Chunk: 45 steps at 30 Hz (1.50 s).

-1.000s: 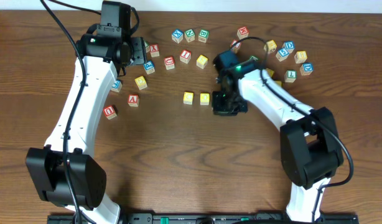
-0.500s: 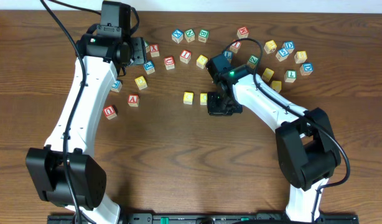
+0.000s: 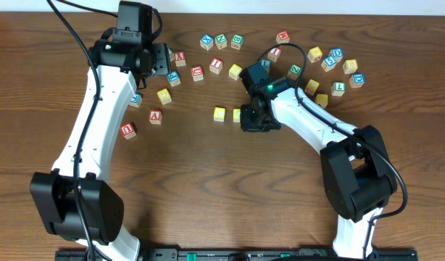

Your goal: Spell out CORL

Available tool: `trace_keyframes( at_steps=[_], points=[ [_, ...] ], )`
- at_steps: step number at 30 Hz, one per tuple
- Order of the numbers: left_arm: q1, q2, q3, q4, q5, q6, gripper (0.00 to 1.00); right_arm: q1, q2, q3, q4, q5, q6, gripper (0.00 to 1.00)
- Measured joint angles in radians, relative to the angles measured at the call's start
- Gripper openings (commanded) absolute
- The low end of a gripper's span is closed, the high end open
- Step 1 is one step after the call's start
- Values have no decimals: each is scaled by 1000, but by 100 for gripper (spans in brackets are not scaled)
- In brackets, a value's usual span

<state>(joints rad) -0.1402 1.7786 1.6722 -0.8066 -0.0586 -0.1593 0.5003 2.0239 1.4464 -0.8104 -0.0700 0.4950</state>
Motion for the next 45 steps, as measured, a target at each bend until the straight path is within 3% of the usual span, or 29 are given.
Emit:
trace_keyframes(
  at_steps=[14, 20, 26, 35, 45],
  points=[
    [0, 0, 0, 0, 0, 0, 67, 0, 0, 0, 53, 30, 2, 12],
    [0, 0, 0, 0, 0, 0, 67, 0, 0, 0, 64, 40, -6, 1],
    [0, 0, 0, 0, 0, 0, 67, -8, 0, 6, 50, 40, -17, 2],
    [0, 0, 0, 0, 0, 0, 67, -134, -85, 139, -71, 41, -58, 45],
    [0, 0, 0, -1, 0, 0, 67, -327, -166, 262, -248, 41, -149, 80]
  ],
)
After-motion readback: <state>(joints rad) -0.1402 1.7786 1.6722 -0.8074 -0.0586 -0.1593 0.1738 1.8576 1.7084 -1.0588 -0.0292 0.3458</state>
